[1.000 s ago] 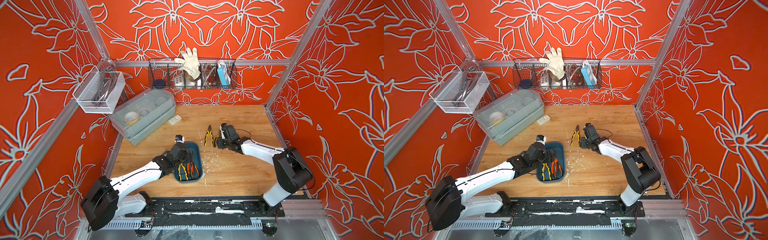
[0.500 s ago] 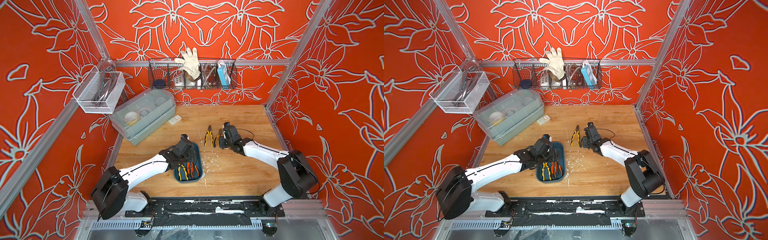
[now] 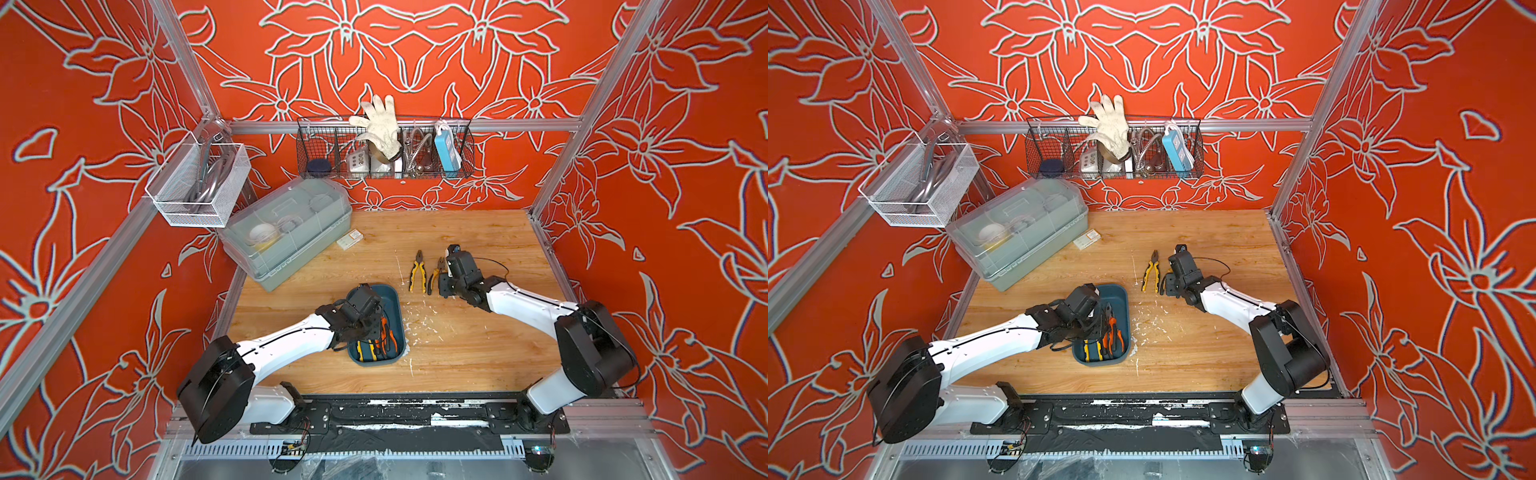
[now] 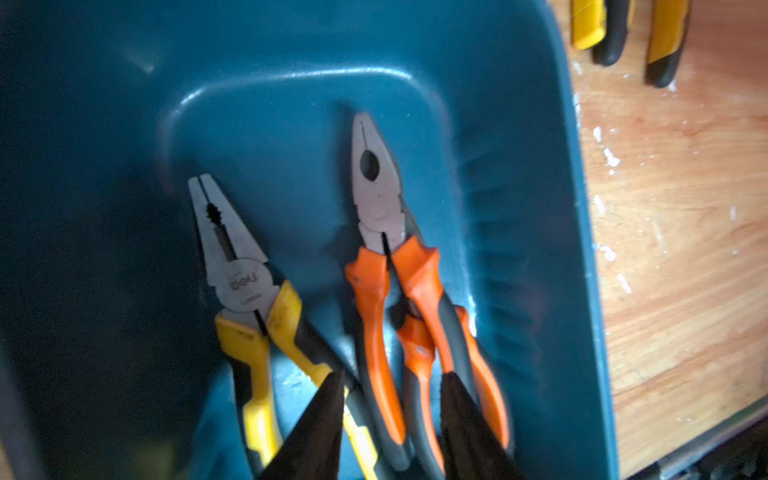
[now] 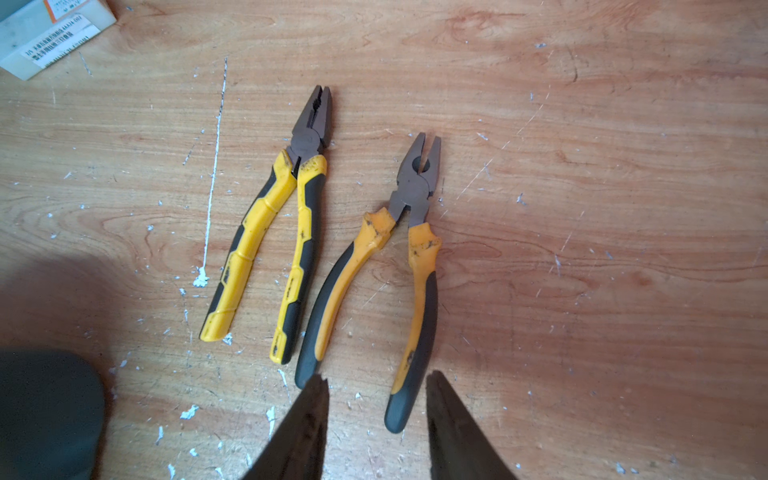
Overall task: Take the pliers out of the storage box
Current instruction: Pick up the pliers from the storage box.
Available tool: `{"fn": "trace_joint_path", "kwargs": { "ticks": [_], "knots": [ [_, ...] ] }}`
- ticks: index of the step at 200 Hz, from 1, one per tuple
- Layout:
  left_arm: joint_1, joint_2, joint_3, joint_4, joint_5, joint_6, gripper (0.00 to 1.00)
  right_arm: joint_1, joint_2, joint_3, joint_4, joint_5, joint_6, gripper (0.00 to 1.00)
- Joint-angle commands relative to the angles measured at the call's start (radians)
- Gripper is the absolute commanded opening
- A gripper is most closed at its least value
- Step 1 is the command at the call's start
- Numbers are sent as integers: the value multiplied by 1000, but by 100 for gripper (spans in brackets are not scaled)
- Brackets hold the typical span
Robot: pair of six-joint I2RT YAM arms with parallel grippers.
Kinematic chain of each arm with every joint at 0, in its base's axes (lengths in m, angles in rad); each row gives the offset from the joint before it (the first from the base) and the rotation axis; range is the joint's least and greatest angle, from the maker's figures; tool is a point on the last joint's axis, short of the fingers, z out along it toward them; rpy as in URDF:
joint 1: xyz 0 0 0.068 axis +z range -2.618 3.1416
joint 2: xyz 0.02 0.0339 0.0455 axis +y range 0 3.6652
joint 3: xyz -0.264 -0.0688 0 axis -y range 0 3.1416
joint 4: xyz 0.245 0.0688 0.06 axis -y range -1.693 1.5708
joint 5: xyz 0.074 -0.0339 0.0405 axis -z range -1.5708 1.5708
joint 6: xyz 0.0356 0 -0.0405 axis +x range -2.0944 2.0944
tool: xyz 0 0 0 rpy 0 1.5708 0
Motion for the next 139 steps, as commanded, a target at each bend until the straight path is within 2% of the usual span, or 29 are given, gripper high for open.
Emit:
{"fn": "trace_joint_path", "kwargs": {
  "ticks": [1,61,114,139],
  "knots": [
    [5,41,3,-14,-3,6,38,6,-16,-11,8,10,10,42],
    [4,127,29,40,24,-3,37,6,-8,-6,6,1,8,42],
    [5,262,60,76,52,-1,29,6,4,1,2,-3,5,41],
    [5,318,82,51,56,1,13,6,5,5,-3,-3,5,41]
  ]
}}
